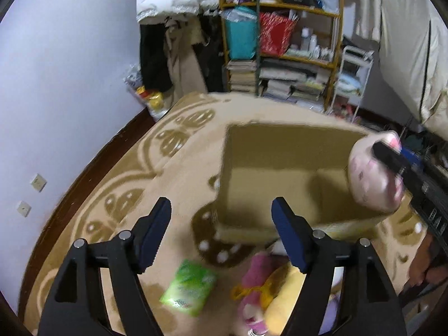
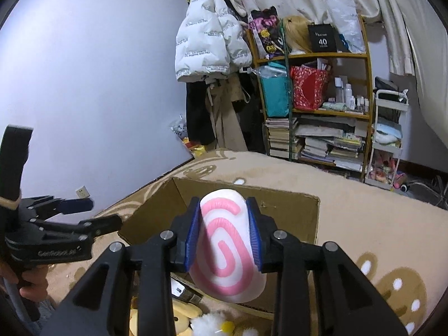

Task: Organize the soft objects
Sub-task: 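Grasp the green tissue pack with the left tool while the right tool drops the cushion into the box, then carry the tissue pack over the box and release it with the left tool, then grasp the yellow dog plush with the left tool while the right tool grasps the pink wrapped plush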

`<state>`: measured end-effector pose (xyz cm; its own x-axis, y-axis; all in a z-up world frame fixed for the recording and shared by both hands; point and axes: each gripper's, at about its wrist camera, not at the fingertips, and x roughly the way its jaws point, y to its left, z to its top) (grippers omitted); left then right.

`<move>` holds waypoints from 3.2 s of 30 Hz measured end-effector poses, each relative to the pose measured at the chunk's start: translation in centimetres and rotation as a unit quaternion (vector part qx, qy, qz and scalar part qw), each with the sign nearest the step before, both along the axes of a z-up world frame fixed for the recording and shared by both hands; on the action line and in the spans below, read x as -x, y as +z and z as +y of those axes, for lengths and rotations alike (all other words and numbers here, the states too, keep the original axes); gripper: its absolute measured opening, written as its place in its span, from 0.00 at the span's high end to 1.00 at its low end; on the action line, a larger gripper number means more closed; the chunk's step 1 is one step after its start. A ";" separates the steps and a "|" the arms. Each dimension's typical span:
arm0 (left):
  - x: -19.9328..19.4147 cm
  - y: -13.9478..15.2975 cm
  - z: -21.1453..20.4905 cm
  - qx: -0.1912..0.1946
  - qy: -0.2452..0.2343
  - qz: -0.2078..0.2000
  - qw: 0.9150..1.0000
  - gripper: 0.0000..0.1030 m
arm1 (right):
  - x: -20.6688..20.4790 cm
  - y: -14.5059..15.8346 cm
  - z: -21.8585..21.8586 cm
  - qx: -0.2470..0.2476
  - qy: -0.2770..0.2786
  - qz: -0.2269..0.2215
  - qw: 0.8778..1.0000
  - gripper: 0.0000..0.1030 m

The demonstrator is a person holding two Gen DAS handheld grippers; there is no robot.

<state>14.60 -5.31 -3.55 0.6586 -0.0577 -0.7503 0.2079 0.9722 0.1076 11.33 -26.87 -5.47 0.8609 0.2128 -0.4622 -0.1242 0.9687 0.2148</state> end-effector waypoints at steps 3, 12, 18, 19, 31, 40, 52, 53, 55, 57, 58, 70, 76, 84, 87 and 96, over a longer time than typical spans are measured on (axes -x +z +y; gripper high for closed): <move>0.1 -1.1 1.4 -0.012 0.020 0.032 0.999 0.17 | -0.2 -0.3 -0.2 -0.004 -0.001 0.002 1.000 0.67; -0.8 -5.8 5.1 -0.018 0.077 0.140 0.987 0.11 | -0.6 -1.3 0.4 0.008 0.007 0.017 1.000 0.67; -1.8 -9.8 6.0 0.000 0.087 0.227 0.970 0.11 | -1.0 -2.2 0.3 -0.002 0.010 0.043 0.999 0.62; -2.0 -10.4 6.1 0.002 0.088 0.239 0.967 0.11 | -1.0 -2.3 0.1 -0.004 0.008 0.046 0.999 0.62; -2.3 -14.2 5.1 -0.014 0.073 0.288 0.955 0.44 | -0.7 -2.6 0.0 -0.011 0.006 0.059 0.998 0.53; -0.3 -10.3 4.2 -0.017 0.059 0.203 0.977 0.47 | -0.1 -2.4 0.2 -0.008 0.004 0.059 0.998 0.52; 2.1 0.9 1.6 0.071 -0.005 0.000 0.997 0.47 | 3.5 0.0 -0.8 -0.001 -0.020 0.045 0.999 0.31; 1.7 1.2 1.1 0.070 -0.010 -0.005 0.997 0.46 | 3.7 0.2 -0.8 0.004 -0.025 0.045 0.999 0.30; 0.5 1.3 0.6 0.066 -0.015 0.001 0.998 0.46 | 3.9 0.4 -0.9 0.011 -0.030 0.044 0.999 0.28; 0.1 1.3 -0.2 0.062 -0.022 0.001 0.998 0.46 | 3.9 0.6 -1.1 0.009 -0.033 0.044 0.998 0.23; 0.0 1.4 -0.7 0.055 -0.024 -0.001 0.998 0.46 | 4.0 0.7 -1.2 0.007 -0.034 0.043 0.998 0.23; -2.6 1.0 -3.5 0.043 -0.032 0.006 0.999 0.44 | 5.0 0.8 -2.1 -0.007 -0.048 0.055 0.997 0.03; -2.1 0.3 -3.9 0.022 -0.035 0.008 0.999 0.23 | 5.7 0.9 -2.5 -0.006 -0.056 0.062 0.996 0.01; -0.2 0.7 -2.8 0.016 -0.028 0.014 0.999 0.11 | 7.0 1.4 -2.7 -0.007 -0.067 0.068 0.995 0.01; 1.2 1.1 -2.2 0.010 -0.029 0.013 0.999 0.09 | 7.8 1.5 -2.6 -0.006 -0.071 0.075 0.995 0.01; 5.3 1.4 -1.7 -0.006 -0.039 0.027 0.999 0.09 | 10.3 0.4 -2.9 -0.017 -0.086 0.112 0.990 0.01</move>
